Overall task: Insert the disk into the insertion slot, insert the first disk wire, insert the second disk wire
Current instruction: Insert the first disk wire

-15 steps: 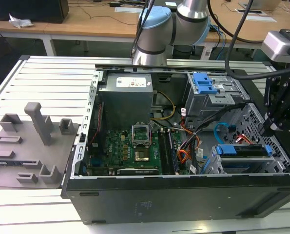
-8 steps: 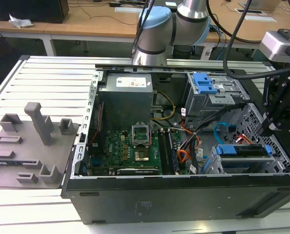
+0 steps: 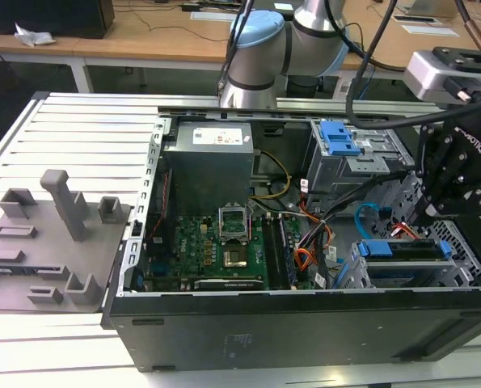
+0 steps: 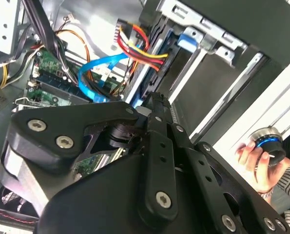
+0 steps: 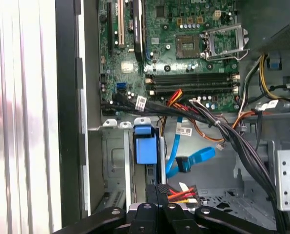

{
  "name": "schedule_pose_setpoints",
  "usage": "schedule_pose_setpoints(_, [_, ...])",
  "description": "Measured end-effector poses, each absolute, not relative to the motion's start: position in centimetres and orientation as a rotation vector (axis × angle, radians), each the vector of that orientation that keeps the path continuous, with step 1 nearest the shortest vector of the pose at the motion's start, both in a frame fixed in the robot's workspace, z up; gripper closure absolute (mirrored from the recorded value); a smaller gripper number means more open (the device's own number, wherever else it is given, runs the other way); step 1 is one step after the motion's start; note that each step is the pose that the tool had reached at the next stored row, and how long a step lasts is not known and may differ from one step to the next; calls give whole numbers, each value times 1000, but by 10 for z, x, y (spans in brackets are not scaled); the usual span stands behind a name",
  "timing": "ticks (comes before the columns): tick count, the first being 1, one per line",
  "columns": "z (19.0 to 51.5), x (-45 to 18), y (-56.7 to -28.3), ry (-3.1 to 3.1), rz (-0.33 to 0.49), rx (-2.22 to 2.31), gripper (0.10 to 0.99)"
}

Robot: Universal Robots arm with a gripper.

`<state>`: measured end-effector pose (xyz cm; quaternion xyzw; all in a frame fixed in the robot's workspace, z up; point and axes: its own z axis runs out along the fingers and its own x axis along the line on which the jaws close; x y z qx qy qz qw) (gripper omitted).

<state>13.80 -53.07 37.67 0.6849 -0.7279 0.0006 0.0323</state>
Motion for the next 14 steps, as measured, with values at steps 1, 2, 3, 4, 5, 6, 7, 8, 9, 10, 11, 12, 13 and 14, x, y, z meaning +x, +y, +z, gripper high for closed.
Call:
schedule_pose_setpoints(1, [377,136,-531,-2241,2,2109,980])
schedule_pose_setpoints(2, [377,134,-531,-2241,2,2109,980])
schedule_pose_setpoints(3, [377,131,-531,-2241,2,2109,980])
schedule_pose_setpoints(4, [377,128,-531,-2241,2,2109,980])
schedule_pose_setpoints(5, [377,126,-531,-2241,2,2108,980])
schedule_pose_setpoints(6, [377,126,-531,-2241,2,2109,980])
schedule_pose_setpoints(7, [377,126,-531,-2241,2,2109,980])
schedule_pose_setpoints(8, [377,126,-531,-2241,2,2109,980])
schedule_pose_setpoints(9, [377,126,-531,-2241,2,2109,980])
schedule_pose_setpoints(10, [377,126,-531,-2241,2,2109,980])
schedule_pose_setpoints(11, [377,126,-531,-2241,2,2109,980])
schedule_pose_setpoints(12, [377,126,-531,-2241,2,2109,980])
schedule_pose_setpoints(13, [377,126,-531,-2241,2,2109,980])
schedule_pose_setpoints(14, [377,126,-531,-2241,2,2109,980])
